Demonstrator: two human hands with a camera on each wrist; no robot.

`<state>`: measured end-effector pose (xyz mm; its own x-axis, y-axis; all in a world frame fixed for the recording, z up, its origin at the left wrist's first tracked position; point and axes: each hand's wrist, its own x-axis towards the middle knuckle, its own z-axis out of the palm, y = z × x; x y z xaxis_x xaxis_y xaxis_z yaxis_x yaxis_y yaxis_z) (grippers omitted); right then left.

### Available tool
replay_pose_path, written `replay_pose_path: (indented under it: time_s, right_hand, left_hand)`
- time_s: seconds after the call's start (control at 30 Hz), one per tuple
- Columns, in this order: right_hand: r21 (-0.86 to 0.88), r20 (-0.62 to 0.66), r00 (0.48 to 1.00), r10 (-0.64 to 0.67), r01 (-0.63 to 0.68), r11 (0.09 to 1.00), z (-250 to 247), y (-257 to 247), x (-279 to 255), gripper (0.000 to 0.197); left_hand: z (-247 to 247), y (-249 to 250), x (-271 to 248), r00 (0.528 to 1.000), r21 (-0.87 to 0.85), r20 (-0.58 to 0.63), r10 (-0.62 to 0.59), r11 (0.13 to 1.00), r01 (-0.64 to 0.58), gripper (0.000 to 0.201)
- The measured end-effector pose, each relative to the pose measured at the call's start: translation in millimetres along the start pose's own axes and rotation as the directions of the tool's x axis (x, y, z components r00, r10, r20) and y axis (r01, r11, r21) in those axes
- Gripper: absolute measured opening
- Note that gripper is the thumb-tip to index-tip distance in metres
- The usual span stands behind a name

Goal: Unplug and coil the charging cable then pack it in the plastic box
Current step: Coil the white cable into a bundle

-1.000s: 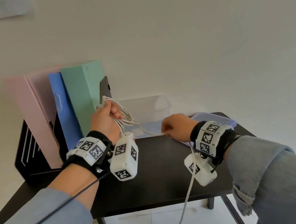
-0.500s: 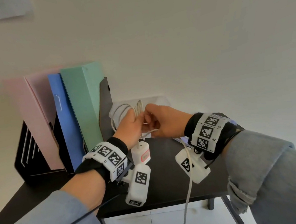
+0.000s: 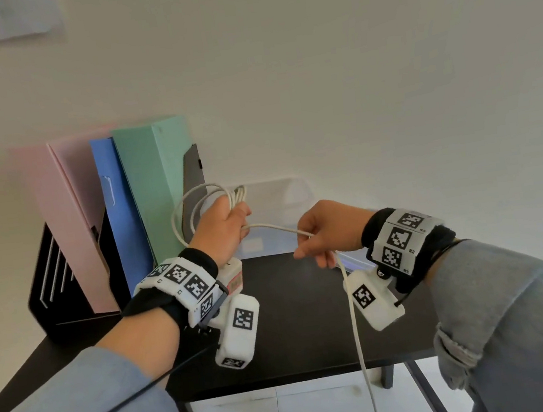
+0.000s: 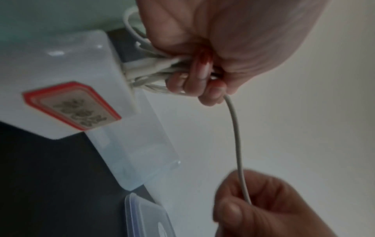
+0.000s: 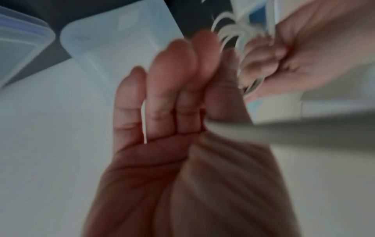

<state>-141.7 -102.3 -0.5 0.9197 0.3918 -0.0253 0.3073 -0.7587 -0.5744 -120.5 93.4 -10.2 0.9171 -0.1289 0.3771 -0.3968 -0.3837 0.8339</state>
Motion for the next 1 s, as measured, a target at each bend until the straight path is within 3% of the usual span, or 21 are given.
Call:
replay_pose_path:
  time_s: [0.1, 0.2, 0.3, 0.37, 0.43, 0.53, 0.63, 0.7, 0.77, 0.87, 1.0]
  right_hand:
    - [0.054, -0.116, 0.993, -0.009, 0.016, 0.998, -7, 4, 0, 0.020]
    - [0.057, -0.301, 0.953, -0.016, 0.035, 0.998, -12, 5, 6, 0.023]
    - [0.020, -0.366, 0.931, -0.015, 0.024, 1.000, -13, 9, 10, 0.027]
    - [0.023, -0.378, 0.925, -0.015, 0.026, 0.999, -12, 12, 11, 0.030]
    - [0.052, -0.382, 0.924, -0.012, 0.034, 0.998, -12, 17, 10, 0.032]
    - [0.155, -0.371, 0.928, 0.014, 0.047, 0.987, -11, 26, 9, 0.032]
    - [0.311, -0.403, 0.912, 0.076, 0.058, 0.949, -11, 36, 10, 0.033]
    - [0.389, -0.417, 0.898, 0.140, 0.036, 0.921, -11, 42, 10, 0.036]
    - [0.447, -0.403, 0.894, 0.197, 0.005, 0.894, -9, 47, 11, 0.036]
    - [0.507, -0.360, 0.898, 0.251, -0.038, 0.861, -7, 52, 10, 0.034]
    - [0.393, -0.373, 0.893, 0.250, -0.093, 0.915, -5, 53, 11, 0.034]
  left_hand:
    - [-2, -2, -3, 0.993, 0.014, 0.116, -0.038, 0.999, 0.036, 0.027]
    - [3, 0, -10, 0.967, 0.251, 0.252, -0.020, 0.967, -0.046, 0.037]
    - [7, 4, -14, 0.935, 0.362, 0.351, -0.039, 0.927, -0.097, 0.030]
    - [6, 2, -14, 0.921, 0.197, 0.377, -0.101, 0.980, 0.026, 0.031]
    - [2, 2, -14, 0.906, -0.116, 0.400, -0.142, 0.972, 0.204, 0.032]
    - [-7, 0, -14, 0.901, -0.466, 0.418, -0.111, 0.825, 0.318, 0.037]
    - [-16, -1, -10, 0.883, -0.688, 0.468, -0.040, 0.610, 0.392, 0.038]
    - [-23, -2, -6, 0.876, -0.771, 0.481, 0.038, 0.494, 0.402, 0.039]
    - [-29, -5, -1, 0.898, -0.828, 0.435, 0.068, 0.422, 0.369, 0.037]
    - [-32, -6, 4, 0.942, -0.890, 0.333, 0.041, 0.345, 0.299, 0.037]
    - [-33, -12, 12, 0.979, -0.948, 0.197, -0.060, 0.245, 0.205, 0.058]
